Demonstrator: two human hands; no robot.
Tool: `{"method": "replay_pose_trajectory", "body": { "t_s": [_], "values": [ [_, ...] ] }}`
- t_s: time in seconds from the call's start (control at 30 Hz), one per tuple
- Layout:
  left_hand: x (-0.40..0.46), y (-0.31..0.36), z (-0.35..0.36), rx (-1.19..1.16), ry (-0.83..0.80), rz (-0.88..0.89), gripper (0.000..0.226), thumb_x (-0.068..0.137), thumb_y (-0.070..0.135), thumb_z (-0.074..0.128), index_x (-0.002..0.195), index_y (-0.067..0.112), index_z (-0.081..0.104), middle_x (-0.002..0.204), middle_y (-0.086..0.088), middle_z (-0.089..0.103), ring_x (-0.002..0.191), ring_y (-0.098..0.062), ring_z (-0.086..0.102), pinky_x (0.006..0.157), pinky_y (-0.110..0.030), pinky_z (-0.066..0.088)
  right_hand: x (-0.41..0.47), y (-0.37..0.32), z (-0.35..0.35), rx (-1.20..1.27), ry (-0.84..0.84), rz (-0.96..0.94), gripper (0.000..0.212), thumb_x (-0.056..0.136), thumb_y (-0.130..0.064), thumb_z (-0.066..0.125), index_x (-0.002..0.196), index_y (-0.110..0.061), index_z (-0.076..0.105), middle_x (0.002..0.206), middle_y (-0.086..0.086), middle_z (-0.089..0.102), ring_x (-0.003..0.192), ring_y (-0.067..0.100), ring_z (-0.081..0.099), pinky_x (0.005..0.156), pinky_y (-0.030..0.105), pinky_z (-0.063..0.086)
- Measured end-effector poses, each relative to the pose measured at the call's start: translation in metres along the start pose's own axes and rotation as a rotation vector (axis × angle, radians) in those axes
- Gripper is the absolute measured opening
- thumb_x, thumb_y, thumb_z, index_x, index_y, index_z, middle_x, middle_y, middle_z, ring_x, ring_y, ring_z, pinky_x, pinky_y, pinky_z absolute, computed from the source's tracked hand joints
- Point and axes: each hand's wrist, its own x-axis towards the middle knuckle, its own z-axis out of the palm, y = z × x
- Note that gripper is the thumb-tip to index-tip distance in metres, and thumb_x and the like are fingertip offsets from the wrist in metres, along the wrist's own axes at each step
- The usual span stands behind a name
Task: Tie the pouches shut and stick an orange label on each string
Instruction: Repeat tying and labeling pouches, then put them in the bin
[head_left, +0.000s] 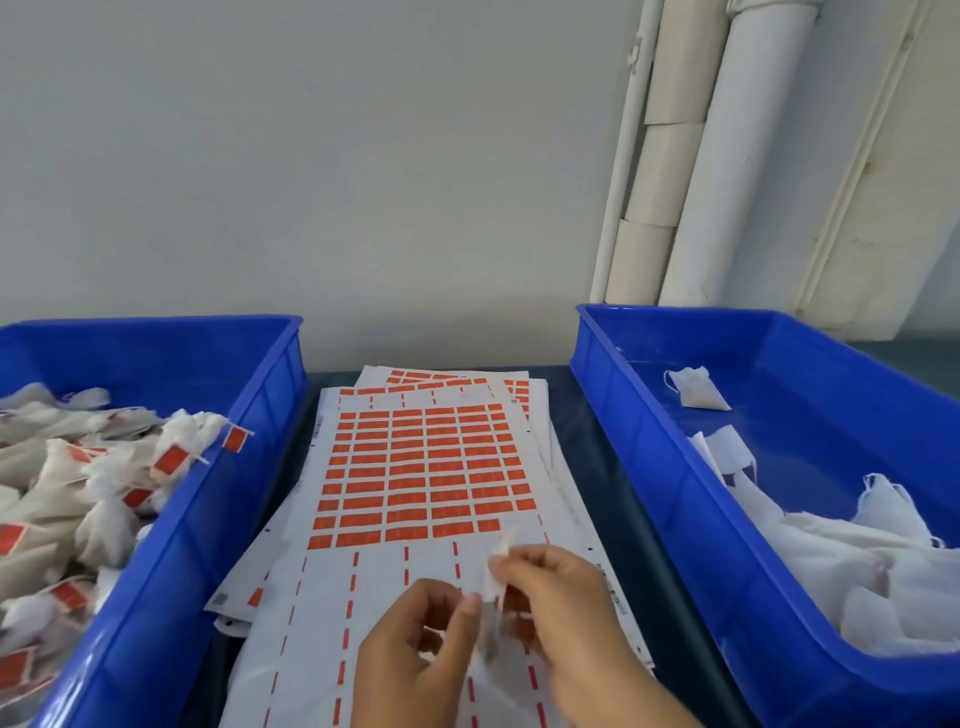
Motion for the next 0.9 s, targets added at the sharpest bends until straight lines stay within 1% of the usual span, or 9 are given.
{"method": "replay_pose_trajectory", "body": {
  "t_s": [0.13, 0.3, 0.4, 0.5, 0.6, 0.67, 0.73, 0.77, 0.9],
  "values": [
    [0.001, -0.001, -0.006, 0.163, -0.114, 0.005, 0.019, 0.075, 0.027, 0.076, 0.074, 0.03, 0.057, 0.068, 0.014, 0.063, 0.069, -0.004, 0.06, 0.058, -0.008, 0.046, 0.001, 0.015, 0.01, -0.09, 0.031, 0.008, 0.004, 0.082, -0.015, 0.071, 0.081, -0.015, 0.067, 0.08, 0.003, 0.072, 0.077, 0.02, 0.069, 0.075, 0.036, 0.06],
    [0.0, -0.004, -0.012, 0.172, -0.034, -0.039, 0.025, 0.071, 0.024, 0.079, 0.075, 0.032, 0.056, 0.064, 0.016, 0.062, 0.062, 0.002, 0.061, 0.054, -0.003, 0.044, -0.003, 0.022, 0.013, -0.162, 0.013, -0.058, 0.01, 0.081, -0.017, 0.073, 0.078, -0.022, 0.065, 0.08, -0.014, 0.07, 0.077, 0.012, 0.068, 0.062, 0.019, 0.053],
    [-0.004, -0.004, -0.02, 0.279, -0.024, 0.038, 0.02, 0.078, 0.03, 0.072, 0.081, 0.042, 0.056, 0.066, 0.029, 0.056, 0.064, 0.01, 0.057, 0.057, 0.004, 0.037, -0.007, 0.022, 0.011, -0.164, 0.007, -0.068, 0.01, 0.082, -0.017, 0.073, 0.076, -0.021, 0.065, 0.065, -0.013, 0.07, 0.071, 0.012, 0.068, 0.063, 0.021, 0.052],
    [-0.002, 0.004, -0.03, 0.48, -0.108, 0.134, 0.023, 0.088, 0.042, 0.057, 0.11, 0.047, 0.059, 0.092, 0.033, 0.057, 0.078, 0.01, 0.052, 0.07, 0.008, 0.03, -0.009, 0.02, 0.006, -0.154, 0.013, -0.072, 0.011, 0.081, -0.016, 0.072, 0.075, -0.017, 0.064, 0.058, -0.014, 0.068, 0.068, 0.014, 0.066, 0.067, 0.026, 0.054],
    [0.004, 0.008, -0.036, 0.612, -0.227, 0.124, 0.033, 0.093, 0.046, 0.046, 0.126, 0.047, 0.05, 0.12, 0.027, 0.056, 0.099, 0.003, 0.051, 0.092, -0.005, 0.034, -0.012, 0.02, 0.004, -0.197, 0.029, -0.117, 0.014, 0.081, -0.018, 0.074, 0.084, -0.018, 0.061, 0.065, -0.008, 0.068, 0.068, 0.01, 0.063, 0.065, 0.019, 0.051],
    [0.004, 0.005, -0.04, 0.602, -0.205, 0.125, 0.025, 0.091, 0.047, 0.048, 0.115, 0.048, 0.056, 0.1, 0.031, 0.057, 0.085, 0.006, 0.052, 0.08, 0.001, 0.036, -0.016, 0.024, 0.002, -0.326, 0.063, -0.27, 0.033, 0.078, -0.024, 0.076, 0.099, -0.032, 0.051, 0.083, -0.016, 0.055, 0.078, 0.006, 0.054, 0.069, 0.011, 0.044],
    [0.001, 0.002, -0.045, 0.539, -0.16, 0.105, 0.004, 0.088, 0.045, 0.055, 0.092, 0.048, 0.055, 0.077, 0.03, 0.055, 0.073, 0.006, 0.054, 0.063, 0.004, 0.037, -0.022, 0.024, -0.001, -0.607, 0.019, -0.505, 0.054, 0.078, -0.032, 0.075, 0.108, -0.052, 0.036, 0.104, -0.025, 0.034, 0.098, -0.001, 0.039, 0.084, 0.004, 0.034],
    [-0.001, 0.0, -0.046, 0.511, -0.137, 0.11, 0.009, 0.087, 0.043, 0.058, 0.083, 0.047, 0.051, 0.072, 0.028, 0.055, 0.072, 0.005, 0.056, 0.061, 0.003, 0.038, -0.026, 0.024, 0.0, -0.747, -0.031, -0.611, 0.056, 0.079, -0.038, 0.073, 0.109, -0.059, 0.031, 0.115, -0.027, 0.025, 0.11, -0.004, 0.028, 0.093, 0.001, 0.026],
    [-0.003, 0.0, -0.047, 0.521, -0.115, 0.172, 0.022, 0.089, 0.041, 0.055, 0.078, 0.05, 0.038, 0.075, 0.028, 0.056, 0.074, 0.004, 0.057, 0.065, 0.002, 0.039, -0.026, 0.019, 0.005, -0.985, -0.145, -0.736, 0.029, 0.087, -0.058, 0.053, 0.114, -0.048, 0.06, 0.134, -0.038, 0.007, 0.129, -0.009, 0.0, 0.113, 0.017, 0.003]
  ]
}}
